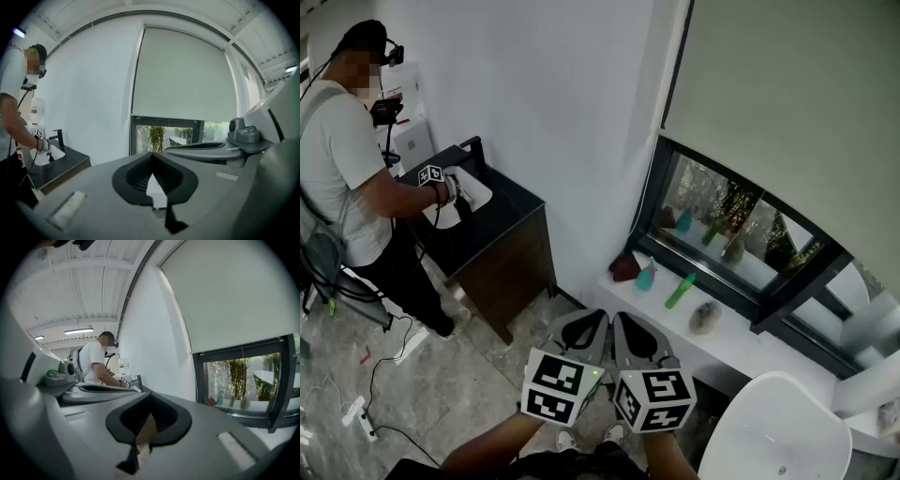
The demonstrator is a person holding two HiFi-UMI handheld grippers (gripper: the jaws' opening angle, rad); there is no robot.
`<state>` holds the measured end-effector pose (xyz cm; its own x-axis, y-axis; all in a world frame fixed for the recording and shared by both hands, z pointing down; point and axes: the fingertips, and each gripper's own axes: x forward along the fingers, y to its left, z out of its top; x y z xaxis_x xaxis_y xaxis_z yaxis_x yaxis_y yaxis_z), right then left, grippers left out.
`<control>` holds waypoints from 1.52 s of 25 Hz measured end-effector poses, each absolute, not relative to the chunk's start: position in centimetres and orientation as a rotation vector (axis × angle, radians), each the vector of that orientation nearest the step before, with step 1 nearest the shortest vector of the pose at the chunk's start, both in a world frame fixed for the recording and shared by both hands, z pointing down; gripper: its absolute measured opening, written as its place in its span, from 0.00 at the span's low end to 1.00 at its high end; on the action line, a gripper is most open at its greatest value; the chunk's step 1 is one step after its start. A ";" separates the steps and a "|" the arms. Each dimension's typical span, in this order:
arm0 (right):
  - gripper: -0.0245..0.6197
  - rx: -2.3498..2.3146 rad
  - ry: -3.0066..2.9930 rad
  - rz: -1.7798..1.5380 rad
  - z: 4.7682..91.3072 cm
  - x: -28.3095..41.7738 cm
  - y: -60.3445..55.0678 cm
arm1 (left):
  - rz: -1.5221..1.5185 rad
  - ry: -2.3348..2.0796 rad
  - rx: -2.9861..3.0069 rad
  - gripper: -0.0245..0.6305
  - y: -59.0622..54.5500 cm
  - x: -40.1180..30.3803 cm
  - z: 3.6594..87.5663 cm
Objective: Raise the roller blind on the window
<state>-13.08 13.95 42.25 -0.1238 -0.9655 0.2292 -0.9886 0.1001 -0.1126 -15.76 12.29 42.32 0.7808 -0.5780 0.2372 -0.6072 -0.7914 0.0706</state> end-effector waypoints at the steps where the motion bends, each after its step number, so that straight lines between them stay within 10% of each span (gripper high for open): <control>1: 0.04 2.015 -2.252 0.362 42.2 -13.1 13.9 | 0.307 -0.947 2.828 0.03 12.2 -15.8 42.3; 38: 0.03 1.921 -2.308 0.339 41.8 -2.0 -1.8 | 0.294 -1.085 2.739 0.03 -3.6 -5.3 42.3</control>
<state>-1.97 -1.81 41.83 -0.1875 -0.9542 0.2330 -0.9809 0.1695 -0.0953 -5.28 -3.65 42.27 0.7142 -0.6545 0.2481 -0.6902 -0.7174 0.0945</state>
